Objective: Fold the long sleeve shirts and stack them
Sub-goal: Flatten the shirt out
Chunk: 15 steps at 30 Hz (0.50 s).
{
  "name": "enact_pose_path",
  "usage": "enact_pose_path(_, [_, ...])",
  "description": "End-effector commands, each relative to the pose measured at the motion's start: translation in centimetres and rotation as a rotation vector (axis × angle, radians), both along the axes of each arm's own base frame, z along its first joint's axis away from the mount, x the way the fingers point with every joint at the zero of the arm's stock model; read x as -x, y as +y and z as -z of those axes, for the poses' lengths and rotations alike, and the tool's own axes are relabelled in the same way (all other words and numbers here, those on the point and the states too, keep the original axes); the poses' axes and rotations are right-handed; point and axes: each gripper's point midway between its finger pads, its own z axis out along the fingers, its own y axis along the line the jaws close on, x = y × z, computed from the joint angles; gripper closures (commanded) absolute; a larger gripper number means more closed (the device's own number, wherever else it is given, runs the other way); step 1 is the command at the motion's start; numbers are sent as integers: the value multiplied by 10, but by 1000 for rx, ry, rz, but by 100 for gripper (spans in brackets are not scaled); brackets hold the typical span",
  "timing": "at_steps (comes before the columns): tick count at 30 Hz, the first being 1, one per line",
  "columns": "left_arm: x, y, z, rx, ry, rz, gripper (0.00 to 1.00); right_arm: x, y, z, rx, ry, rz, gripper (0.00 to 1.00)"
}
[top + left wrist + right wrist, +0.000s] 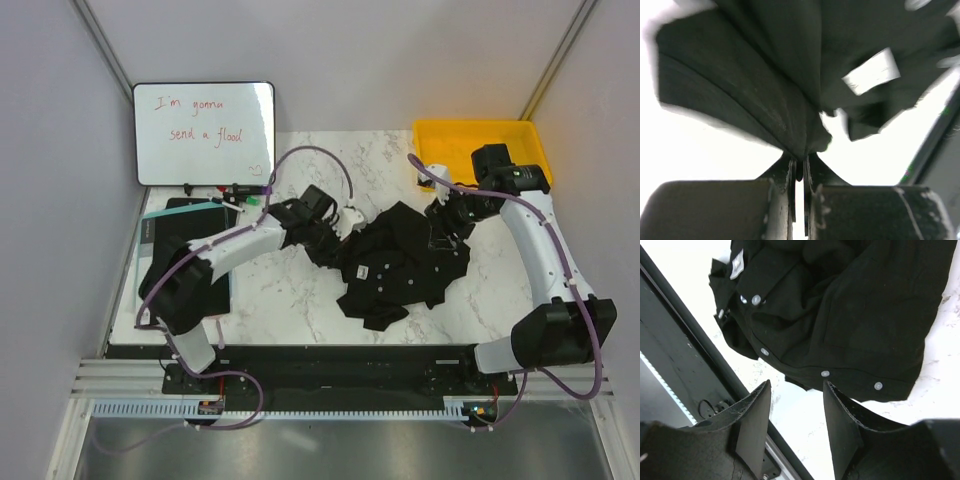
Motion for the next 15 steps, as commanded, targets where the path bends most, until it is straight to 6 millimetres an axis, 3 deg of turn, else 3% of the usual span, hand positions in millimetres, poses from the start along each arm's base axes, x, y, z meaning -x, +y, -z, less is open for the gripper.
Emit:
enact_pose_path(1, [3, -3, -208, 254, -315, 93, 98, -12, 19, -19, -169, 31, 53, 45])
enact_pose_path(2, [19, -4, -247, 322, -314, 133, 98, -18, 24, -19, -206, 46, 55, 45])
enact_pose_path(5, [49, -6, -310, 460, -342, 185, 98, -30, 27, -23, -290, 97, 97, 42])
enact_pose_path(7, [56, -7, -326, 498, -324, 183, 98, -40, 12, -27, -321, 102, 166, 40])
enact_pose_path(11, [35, 0, -369, 582, -380, 55, 98, -37, -1, -24, -326, 116, 204, 38])
enact_pose_path(12, [24, 1, -383, 618, -409, 16, 98, -30, 0, -19, -327, 133, 194, 37])
enact_pose_path(13, [10, 11, -410, 662, -451, -54, 98, -24, 1, -17, -329, 139, 185, 37])
enact_pose_path(15, [-16, 14, -431, 695, -499, -112, 98, -14, 4, -17, -342, 129, 170, 35])
